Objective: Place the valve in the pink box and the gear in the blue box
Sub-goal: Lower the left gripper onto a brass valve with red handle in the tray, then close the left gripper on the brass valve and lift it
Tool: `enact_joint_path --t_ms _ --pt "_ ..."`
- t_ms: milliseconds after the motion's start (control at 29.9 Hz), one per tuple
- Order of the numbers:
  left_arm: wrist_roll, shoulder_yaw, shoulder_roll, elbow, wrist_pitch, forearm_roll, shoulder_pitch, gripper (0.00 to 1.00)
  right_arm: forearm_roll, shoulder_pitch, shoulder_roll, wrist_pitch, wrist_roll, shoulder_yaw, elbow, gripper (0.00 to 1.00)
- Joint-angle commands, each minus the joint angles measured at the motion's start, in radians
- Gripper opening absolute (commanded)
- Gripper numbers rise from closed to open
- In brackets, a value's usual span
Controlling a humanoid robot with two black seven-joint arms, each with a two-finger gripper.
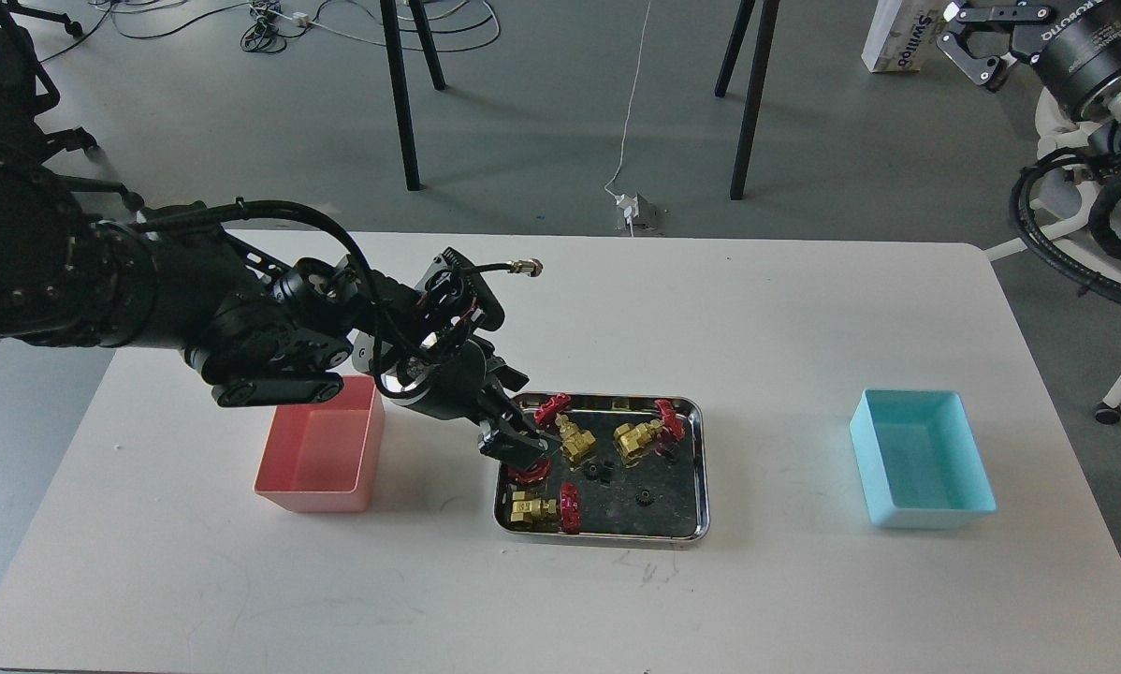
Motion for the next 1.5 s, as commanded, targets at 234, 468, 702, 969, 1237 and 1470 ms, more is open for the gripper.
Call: enact_joint_path --t_ms 234,468,702,969,1237,1470 --pt "0.0 -0.005 -0.009 0.044 0.008 0.0 0.077 0.94 0.0 -0.016 0.002 0.0 0.0 -0.003 -0.001 1.0" --pt "0.0 -0.007 -0.009 0.079 0.008 0.0 0.117 0.89 0.0 -0.036 0.002 0.001 0.0 -0.003 -0.001 1.0" --pt "0.0 -0.008 -0.037 0.153 0.01 0.0 0.162 0.86 0.0 -0.051 0.008 0.003 0.003 -0.003 0.0 1.0" --pt "0.0 -0.007 -0.041 0.183 0.014 0.003 0.194 0.74 0.0 -0.054 0.008 0.006 0.003 -0.005 0.0 1.0" --pt "0.0 -0.005 -0.041 0.203 0.024 0.004 0.2 0.64 0.0 -0.073 0.008 0.006 0.003 -0.003 0.0 1.0" --pt "0.0 -0.002 -0.041 0.202 0.027 0.011 0.217 0.6 0.0 -0.074 0.008 0.006 0.003 -0.002 -0.001 1.0"
